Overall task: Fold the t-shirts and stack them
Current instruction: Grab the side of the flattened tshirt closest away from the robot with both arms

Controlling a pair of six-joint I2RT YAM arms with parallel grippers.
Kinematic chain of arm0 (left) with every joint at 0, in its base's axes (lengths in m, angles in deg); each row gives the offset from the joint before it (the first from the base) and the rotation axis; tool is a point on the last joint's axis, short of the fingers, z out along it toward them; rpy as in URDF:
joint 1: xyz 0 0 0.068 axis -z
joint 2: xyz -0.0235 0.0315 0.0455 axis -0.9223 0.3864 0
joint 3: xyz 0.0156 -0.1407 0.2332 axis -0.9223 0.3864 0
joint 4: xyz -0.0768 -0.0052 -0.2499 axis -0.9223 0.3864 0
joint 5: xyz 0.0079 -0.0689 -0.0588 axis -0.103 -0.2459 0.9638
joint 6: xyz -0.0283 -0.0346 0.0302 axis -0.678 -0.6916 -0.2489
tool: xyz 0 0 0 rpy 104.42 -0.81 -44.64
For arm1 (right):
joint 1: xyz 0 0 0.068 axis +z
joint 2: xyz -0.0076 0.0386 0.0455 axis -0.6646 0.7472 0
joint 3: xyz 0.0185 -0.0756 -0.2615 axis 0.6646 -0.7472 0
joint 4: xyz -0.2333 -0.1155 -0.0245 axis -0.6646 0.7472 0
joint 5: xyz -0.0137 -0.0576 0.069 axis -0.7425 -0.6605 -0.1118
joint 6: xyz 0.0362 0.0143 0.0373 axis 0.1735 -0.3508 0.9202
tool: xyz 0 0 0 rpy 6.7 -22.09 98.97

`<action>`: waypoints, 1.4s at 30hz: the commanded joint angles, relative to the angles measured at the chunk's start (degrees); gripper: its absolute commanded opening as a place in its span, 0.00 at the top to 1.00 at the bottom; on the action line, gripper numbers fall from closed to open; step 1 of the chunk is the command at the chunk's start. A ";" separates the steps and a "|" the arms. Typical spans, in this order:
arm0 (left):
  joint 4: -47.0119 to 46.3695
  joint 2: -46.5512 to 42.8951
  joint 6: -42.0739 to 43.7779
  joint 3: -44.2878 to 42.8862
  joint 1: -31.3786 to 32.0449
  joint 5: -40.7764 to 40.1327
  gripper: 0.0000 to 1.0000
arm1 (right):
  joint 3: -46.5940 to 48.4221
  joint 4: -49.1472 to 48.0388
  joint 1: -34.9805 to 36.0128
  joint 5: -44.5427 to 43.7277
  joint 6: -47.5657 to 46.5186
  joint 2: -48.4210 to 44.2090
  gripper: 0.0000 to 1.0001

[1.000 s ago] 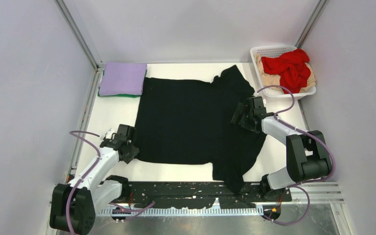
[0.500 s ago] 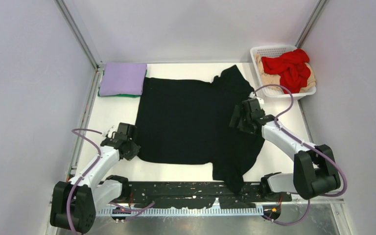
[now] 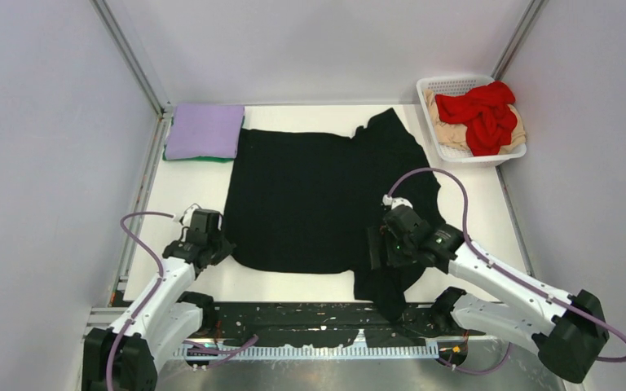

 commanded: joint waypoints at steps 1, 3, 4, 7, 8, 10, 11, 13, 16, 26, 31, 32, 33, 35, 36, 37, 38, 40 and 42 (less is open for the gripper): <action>-0.48 -1.55 0.65 0.67 -0.06 -1.53 1.00 | -5.09 0.71 0.06 2.75 6.02 -3.16 0.01; -0.34 -1.51 0.71 0.53 0.00 -1.38 1.00 | -6.66 -1.23 -0.02 3.13 8.95 -2.76 0.01; -0.16 -1.51 0.85 0.44 0.02 -1.42 1.00 | -7.22 -1.53 -0.11 2.92 10.75 -2.42 0.01; 0.37 -1.57 1.16 0.24 0.01 -2.25 1.00 | -10.44 -1.28 -2.75 4.24 13.05 -2.07 0.04; 0.37 -1.62 1.17 0.31 0.01 -2.52 1.00 | -12.23 -1.69 -3.67 4.88 13.38 -2.16 0.04; 0.28 -1.80 1.17 0.56 -0.06 -2.77 1.00 | -14.56 -2.45 -7.33 7.91 12.99 -2.65 0.04; 0.14 -1.93 1.17 0.66 -0.06 -2.83 1.00 | -15.04 -2.40 -9.87 8.68 12.90 -2.93 0.05; 0.34 -2.25 1.44 0.69 -0.06 -3.06 1.00 | -15.52 -0.92 -13.06 7.67 12.66 -4.60 0.05; 0.96 -2.87 1.65 0.54 -0.04 -4.03 1.00 | -14.23 1.63 -15.59 5.07 12.04 -6.36 0.05; 2.92 -5.75 2.50 0.05 -0.06 -4.50 1.00 | 0.45 11.01 -4.99 3.55 4.13 -11.30 0.03; 3.60 -7.05 2.20 0.41 -0.06 -3.96 1.00 | 1.65 10.90 13.82 4.25 6.42 -2.40 0.09; 3.88 -7.37 2.07 0.37 -0.04 -3.74 1.00 | 1.50 11.39 15.33 4.16 6.78 0.35 0.12; 4.09 -7.74 2.10 0.29 -0.05 -3.61 1.00 | 1.28 12.31 18.07 4.22 6.94 1.52 0.17; 4.25 -8.59 2.20 0.35 -0.06 -3.40 1.00 | 0.94 13.03 21.52 4.70 8.37 3.47 0.21; 4.30 -9.01 2.29 0.40 -0.06 -3.14 1.00 | 0.89 13.03 22.35 5.53 9.14 3.86 0.22; 4.26 -9.46 2.31 0.49 -0.02 -2.77 1.00 | 0.54 12.72 23.45 5.87 9.53 3.89 0.24; 4.31 -9.81 2.31 0.66 -0.01 -2.52 1.00 | 0.24 12.48 23.80 6.13 10.17 3.73 0.25; 4.38 -10.54 2.17 1.12 0.00 -2.20 1.00 | -0.76 11.77 24.05 6.20 10.80 3.83 0.27; 4.31 -11.35 2.01 1.65 -0.03 -2.08 1.00 | -2.16 10.46 24.11 5.97 11.33 4.15 0.28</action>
